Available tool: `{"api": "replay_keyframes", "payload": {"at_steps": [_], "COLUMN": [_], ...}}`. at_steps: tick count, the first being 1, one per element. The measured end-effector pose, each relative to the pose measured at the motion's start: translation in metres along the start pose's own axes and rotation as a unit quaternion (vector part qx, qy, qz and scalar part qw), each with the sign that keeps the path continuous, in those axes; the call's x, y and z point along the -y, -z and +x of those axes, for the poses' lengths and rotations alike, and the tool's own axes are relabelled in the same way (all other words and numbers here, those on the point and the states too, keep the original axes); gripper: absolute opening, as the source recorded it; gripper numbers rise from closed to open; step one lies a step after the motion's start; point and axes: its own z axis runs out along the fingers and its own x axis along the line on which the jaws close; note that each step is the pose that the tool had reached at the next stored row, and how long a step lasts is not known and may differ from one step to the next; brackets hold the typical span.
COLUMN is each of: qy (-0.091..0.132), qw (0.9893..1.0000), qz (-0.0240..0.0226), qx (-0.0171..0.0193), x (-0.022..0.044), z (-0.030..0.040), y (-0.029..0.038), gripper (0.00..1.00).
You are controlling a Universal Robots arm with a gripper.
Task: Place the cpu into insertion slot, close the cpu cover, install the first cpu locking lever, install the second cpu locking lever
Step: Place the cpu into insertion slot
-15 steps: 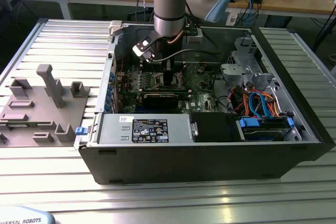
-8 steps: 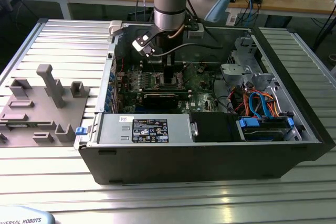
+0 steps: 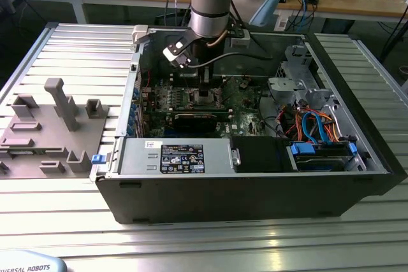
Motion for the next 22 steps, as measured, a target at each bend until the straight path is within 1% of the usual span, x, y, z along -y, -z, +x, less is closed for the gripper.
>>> {"api": "replay_keyframes", "payload": {"at_steps": [1,2,3,5,6,8,10,12,13,14,15,20,21,22], "qy": [0.002,0.005,0.012,0.039,0.046,0.047,0.048,0.048,0.048,0.048,0.048,0.048,0.048,0.048], "qw": [1.0,1.0,0.9999,0.9992,0.9989,0.9988,0.9988,0.9988,0.9988,0.9988,0.9988,0.9988,0.9988,0.9988], "qz": [0.0021,0.0039,0.005,0.0051,0.006,0.0109,0.0119,0.0118,0.0119,0.0118,0.0118,0.0118,0.0119,0.0119], "qx": [0.0003,0.0004,0.0005,0.0004,0.0002,0.0004,0.0004,0.0003,0.0003,0.0003,0.0003,0.0003,0.0003,0.0003], "x": [-0.0007,-0.0015,-0.0019,-0.0025,-0.0042,-0.0097,-0.0109,-0.0109,-0.0109,-0.011,-0.011,-0.0111,-0.0112,-0.0112], "z": [0.0,0.0,0.0,0.0001,0.0002,0.0003,0.0003,0.0002,0.0001,-0.0001,-0.0002,-0.0005,-0.0007,-0.0007], "y": [0.0,0.0,0.0001,-0.0001,-0.0002,0.0,0.0016,0.0076,0.0123,0.0192,0.0236,0.0377,0.0417,0.0443], "gripper": [0.17,0.17,0.11,0.11,0.11,0.11,0.11,0.11,0.11,0.11,0.11,0.11,0.11,0.11]}}
